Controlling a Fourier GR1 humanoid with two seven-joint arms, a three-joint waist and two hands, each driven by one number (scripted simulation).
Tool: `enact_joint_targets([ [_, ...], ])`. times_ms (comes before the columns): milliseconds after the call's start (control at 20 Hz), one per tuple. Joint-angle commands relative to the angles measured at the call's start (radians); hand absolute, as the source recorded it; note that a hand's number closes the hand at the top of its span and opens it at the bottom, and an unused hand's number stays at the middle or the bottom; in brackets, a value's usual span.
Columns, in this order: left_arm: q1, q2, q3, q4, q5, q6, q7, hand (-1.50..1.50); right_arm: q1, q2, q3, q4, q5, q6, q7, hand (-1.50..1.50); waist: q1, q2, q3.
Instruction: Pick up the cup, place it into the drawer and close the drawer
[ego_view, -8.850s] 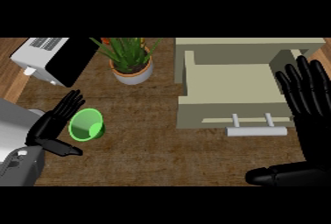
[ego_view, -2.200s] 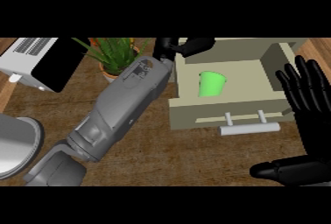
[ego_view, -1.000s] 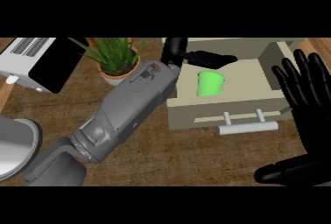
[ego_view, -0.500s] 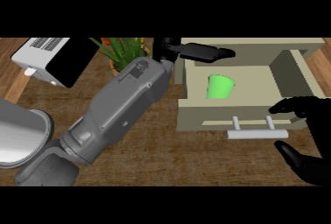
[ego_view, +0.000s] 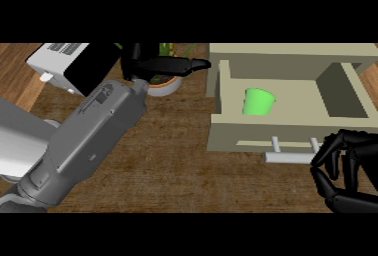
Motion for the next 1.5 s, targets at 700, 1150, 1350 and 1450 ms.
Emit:
enact_joint_targets([
  [700,0.567,0.296,0.125,-0.448,0.058,-0.195,0.034,-1.50,-0.077,-0.109,0.213,0.232,0.606,-0.039,-0.221,1.50,0.007,0.014,0.000],
  [1150,0.759,0.320,0.229,-0.510,0.034,-0.322,-0.027,-1.50,-0.189,-0.007,0.316,0.558,0.849,-0.210,-0.304,-1.50,-0.019,0.012,0.000],
  [1350,0.797,0.326,0.242,-0.538,0.028,-0.329,0.008,-1.50,-0.269,0.008,0.315,0.768,0.927,-0.259,-0.333,-1.50,-0.012,0.013,0.001],
  [1450,0.823,0.331,0.264,-0.593,0.052,-0.341,0.036,-1.50,-0.354,0.043,0.319,0.868,0.954,-0.269,-0.330,-1.50,-0.003,0.013,0.001],
])
